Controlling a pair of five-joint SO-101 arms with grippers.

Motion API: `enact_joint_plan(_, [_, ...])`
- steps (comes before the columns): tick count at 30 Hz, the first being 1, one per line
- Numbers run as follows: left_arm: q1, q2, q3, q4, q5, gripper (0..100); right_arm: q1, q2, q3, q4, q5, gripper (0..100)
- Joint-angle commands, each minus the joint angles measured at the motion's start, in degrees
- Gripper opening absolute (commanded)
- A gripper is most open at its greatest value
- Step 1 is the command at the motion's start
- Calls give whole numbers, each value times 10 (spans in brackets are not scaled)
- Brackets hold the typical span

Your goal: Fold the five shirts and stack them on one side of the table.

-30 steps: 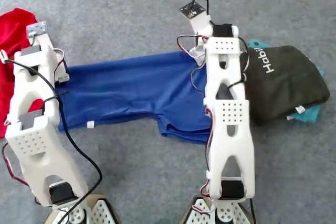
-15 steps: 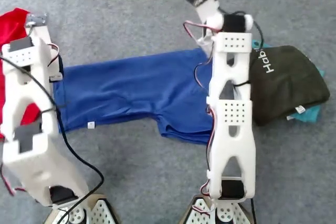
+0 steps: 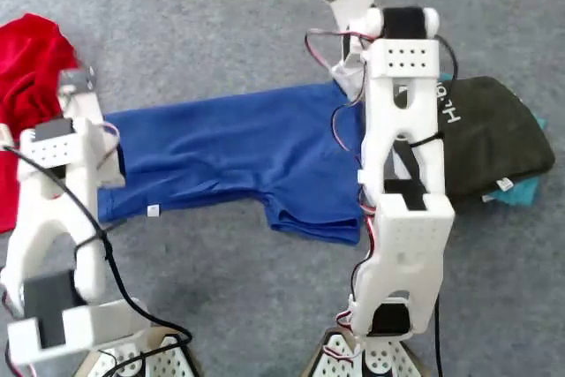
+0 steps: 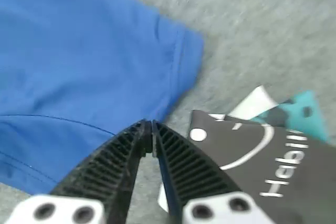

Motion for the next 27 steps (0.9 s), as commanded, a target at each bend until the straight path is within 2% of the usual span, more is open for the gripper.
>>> enact_joint_plan(1, [15,47,26,-26,14,29,-4,-37,153,-91,-11,14])
enact_joint_plan(6, [-9,93,18,-48,19,29,18,-28,309,-243,-12,14])
enact_joint_plan(10, [-7,94,16,-47,16,29,40,-1,346,-290,-8,14])
enact_joint_plan(18, [-59,93,-3,-43,-66,29,43,-19,329,-244,43,14])
enact_joint_plan(21, [-73,93,-37,-8,-107,29,33,-65,328,-216,68,14])
enact_joint_plan(27, [-68,93,-98,40,-102,29,15,-176,331,-154,109,14])
